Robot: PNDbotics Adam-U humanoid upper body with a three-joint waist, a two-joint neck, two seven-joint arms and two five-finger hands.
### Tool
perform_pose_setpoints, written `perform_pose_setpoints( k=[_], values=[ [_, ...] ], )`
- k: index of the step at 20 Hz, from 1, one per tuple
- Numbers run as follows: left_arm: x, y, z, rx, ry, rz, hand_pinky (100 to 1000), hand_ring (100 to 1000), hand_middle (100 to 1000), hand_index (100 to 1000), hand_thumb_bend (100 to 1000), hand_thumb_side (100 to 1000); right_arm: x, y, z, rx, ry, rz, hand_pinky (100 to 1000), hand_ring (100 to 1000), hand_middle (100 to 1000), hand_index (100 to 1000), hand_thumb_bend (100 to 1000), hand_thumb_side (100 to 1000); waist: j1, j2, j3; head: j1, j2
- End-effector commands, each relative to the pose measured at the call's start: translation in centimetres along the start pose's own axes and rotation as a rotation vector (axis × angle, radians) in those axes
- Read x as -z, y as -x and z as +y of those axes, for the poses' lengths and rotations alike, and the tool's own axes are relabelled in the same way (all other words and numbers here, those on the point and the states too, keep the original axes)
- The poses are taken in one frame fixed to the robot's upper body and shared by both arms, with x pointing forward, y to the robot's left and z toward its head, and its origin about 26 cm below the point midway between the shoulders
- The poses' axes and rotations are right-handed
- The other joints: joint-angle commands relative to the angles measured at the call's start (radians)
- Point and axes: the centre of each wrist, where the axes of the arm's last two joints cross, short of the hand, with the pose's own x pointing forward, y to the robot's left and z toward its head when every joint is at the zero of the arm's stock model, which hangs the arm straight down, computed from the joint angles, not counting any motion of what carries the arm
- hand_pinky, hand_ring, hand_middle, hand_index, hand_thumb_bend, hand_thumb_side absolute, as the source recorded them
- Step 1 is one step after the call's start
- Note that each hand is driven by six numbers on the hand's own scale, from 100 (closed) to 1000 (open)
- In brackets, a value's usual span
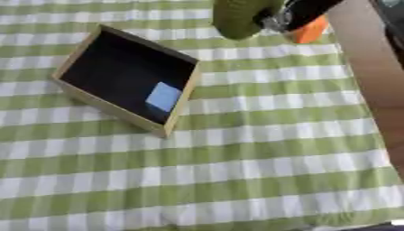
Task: Pick up objects on the table and place them in the box.
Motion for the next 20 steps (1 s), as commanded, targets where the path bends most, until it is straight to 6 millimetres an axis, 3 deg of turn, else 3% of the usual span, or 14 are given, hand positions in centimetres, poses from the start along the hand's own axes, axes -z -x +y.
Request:
perform_pose_setpoints(
  k=[1, 14, 20],
  values=[
    [0.6, -0.7, -0.2, -0.006, 0.019, -0.031, 814, 819, 848, 840, 210, 830, 1.7, -0.6, -0.8, -0.012, 0.000, -0.028, 855, 752, 557, 695, 100, 100, -0.013, -0.040, 0.005, -0.014, 0.008],
    [1.1, -0.8, -0.9, -0.043, 0.036, -0.042, 815, 820, 849, 840, 214, 833, 9.4, -0.9, 1.0, 0.053, 0.007, -0.029, 853, 739, 551, 693, 100, 100, -0.020, -0.023, 0.040, -0.042, -0.013],
    [1.3, -0.9, -1.2, -0.056, 0.044, -0.047, 815, 820, 849, 839, 217, 834, 11.6, -0.5, 2.2, 0.067, 0.028, 0.004, 852, 737, 549, 693, 100, 100, -0.031, -0.010, 0.057, -0.055, -0.024]
  ],
)
